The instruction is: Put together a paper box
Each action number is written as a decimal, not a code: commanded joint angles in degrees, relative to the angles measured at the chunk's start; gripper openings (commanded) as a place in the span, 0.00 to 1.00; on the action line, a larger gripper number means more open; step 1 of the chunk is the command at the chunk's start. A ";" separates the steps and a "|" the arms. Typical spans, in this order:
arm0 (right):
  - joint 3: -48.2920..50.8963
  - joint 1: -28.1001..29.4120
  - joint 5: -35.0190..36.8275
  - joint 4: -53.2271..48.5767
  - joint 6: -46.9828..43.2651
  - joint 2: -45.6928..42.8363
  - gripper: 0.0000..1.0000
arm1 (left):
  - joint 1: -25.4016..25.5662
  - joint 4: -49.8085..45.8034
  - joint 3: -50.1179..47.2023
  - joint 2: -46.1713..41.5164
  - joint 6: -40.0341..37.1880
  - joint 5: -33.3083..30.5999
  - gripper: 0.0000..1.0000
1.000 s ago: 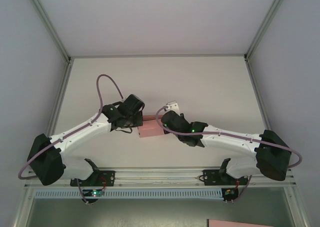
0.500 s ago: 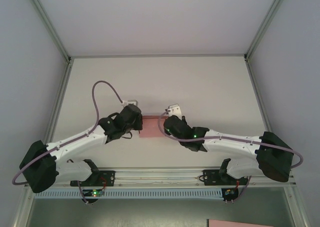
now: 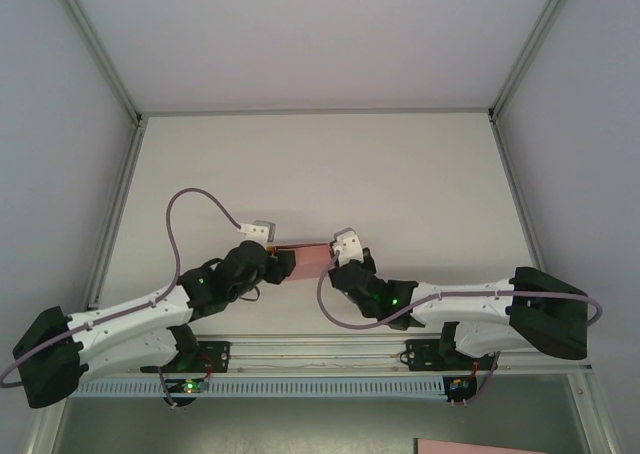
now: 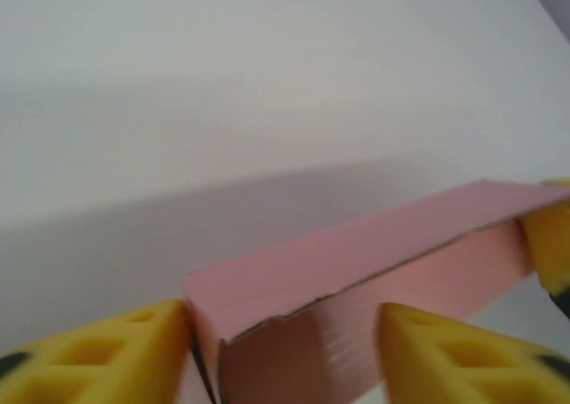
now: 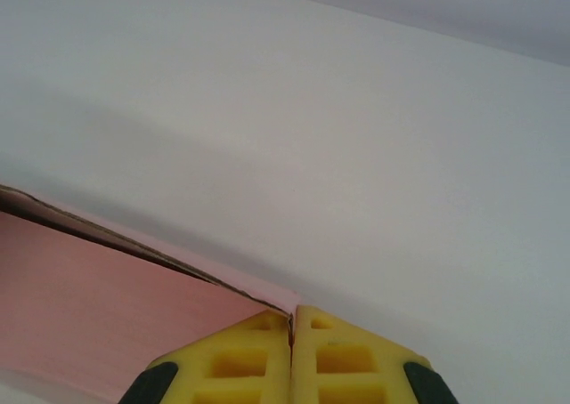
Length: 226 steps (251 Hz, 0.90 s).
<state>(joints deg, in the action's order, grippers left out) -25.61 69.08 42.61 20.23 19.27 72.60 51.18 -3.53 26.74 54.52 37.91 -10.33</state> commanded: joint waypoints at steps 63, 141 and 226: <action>0.84 1.23 6.87 -4.94 2.13 1.42 0.00 | 0.75 -25.19 16.12 6.30 9.24 0.89 1.00; -0.73 1.19 16.80 -6.34 7.00 2.30 0.00 | -4.60 -24.20 19.55 6.24 19.06 -1.62 1.00; -4.13 -0.69 15.52 -8.91 10.73 6.39 0.00 | -12.43 -7.82 15.10 14.29 27.91 12.08 1.00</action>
<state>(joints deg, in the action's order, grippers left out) -27.97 69.23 57.63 15.84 27.29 77.32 39.24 -17.85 43.22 67.55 61.10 -2.24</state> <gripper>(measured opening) 0.049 0.999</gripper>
